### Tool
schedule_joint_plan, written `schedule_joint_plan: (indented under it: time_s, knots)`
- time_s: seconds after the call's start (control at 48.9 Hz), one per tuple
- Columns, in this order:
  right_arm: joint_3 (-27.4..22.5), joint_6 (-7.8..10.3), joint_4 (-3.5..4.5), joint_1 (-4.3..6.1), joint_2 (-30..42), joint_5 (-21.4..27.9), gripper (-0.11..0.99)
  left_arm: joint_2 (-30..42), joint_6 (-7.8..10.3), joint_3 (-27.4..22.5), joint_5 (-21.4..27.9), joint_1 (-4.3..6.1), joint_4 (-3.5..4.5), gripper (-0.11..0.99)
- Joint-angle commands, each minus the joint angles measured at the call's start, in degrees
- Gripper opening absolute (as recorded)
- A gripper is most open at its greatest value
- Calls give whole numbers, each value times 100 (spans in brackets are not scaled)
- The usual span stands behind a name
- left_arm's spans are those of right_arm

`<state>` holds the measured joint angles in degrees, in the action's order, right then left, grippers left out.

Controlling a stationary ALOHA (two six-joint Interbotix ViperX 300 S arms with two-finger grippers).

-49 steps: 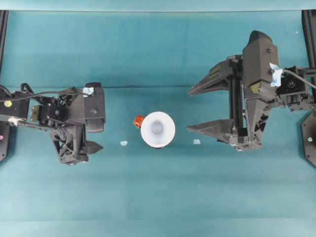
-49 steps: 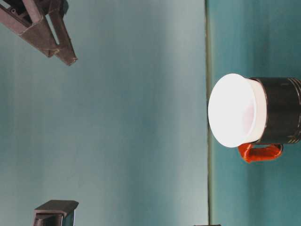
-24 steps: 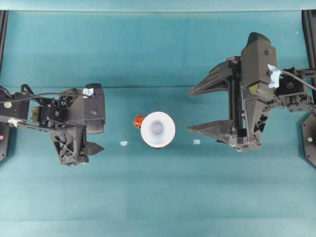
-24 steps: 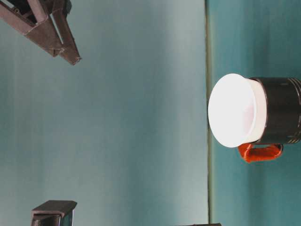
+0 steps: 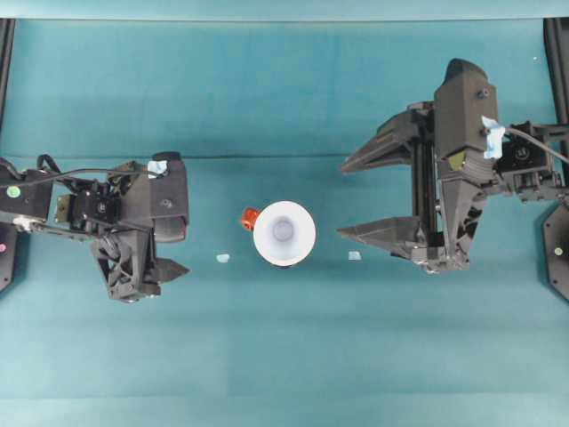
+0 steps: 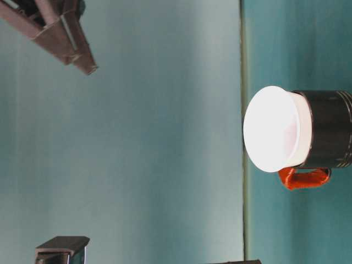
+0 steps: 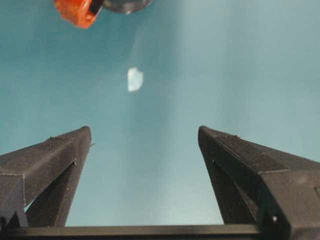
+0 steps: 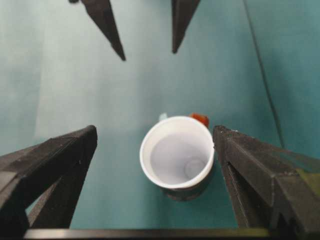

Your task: Put the paper cup into the moved red handle cup holder.

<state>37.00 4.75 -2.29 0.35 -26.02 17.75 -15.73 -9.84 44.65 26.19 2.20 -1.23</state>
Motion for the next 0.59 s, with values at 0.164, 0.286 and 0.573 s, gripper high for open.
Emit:
schedule_joint_plan:
  time_s: [0.164,0.286,0.573]
  knots:
    - [9,18,9,-26,-35,-26,87,-18,-9,-44,-70,53,-26,96]
    - [9,18,9,-26,-35,-26,87,-18,-9,-53,-70,53,-26,96]
    - [9,18,9,-26,-35,-18,87,-18,0,-44,-123,53,-26,96]
